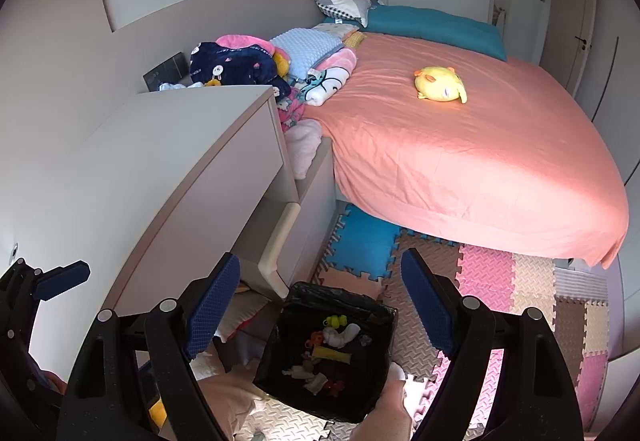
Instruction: Collect trash
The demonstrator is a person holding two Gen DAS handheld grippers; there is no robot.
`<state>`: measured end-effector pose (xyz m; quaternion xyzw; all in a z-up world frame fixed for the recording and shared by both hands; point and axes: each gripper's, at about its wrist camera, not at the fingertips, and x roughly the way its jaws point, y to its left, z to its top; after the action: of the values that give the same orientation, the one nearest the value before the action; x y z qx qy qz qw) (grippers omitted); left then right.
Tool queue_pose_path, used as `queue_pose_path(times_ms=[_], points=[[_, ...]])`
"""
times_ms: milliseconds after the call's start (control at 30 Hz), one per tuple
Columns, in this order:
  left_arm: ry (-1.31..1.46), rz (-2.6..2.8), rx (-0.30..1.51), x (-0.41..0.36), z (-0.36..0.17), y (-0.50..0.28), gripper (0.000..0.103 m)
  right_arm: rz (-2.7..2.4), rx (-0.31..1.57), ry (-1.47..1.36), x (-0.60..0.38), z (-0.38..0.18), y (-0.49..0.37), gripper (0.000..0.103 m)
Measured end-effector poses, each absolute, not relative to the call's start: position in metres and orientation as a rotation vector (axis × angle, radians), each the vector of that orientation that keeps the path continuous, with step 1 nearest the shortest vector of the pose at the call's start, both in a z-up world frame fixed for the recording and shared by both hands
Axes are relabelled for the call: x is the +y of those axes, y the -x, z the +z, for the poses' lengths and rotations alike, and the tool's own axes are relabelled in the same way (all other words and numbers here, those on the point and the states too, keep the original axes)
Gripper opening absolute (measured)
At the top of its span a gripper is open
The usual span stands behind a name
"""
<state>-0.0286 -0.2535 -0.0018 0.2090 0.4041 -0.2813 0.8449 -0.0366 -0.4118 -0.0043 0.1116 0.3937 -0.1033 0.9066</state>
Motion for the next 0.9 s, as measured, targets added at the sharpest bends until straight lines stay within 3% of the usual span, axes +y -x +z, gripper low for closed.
queue_pose_path(times_ms=[900], points=[[-0.401, -0.562, 0.875, -0.2504, -0.0040, 0.0254, 0.097, -0.219, 0.797, -0.241, -0.4109, 0.0049, 0.0397, 0.083]])
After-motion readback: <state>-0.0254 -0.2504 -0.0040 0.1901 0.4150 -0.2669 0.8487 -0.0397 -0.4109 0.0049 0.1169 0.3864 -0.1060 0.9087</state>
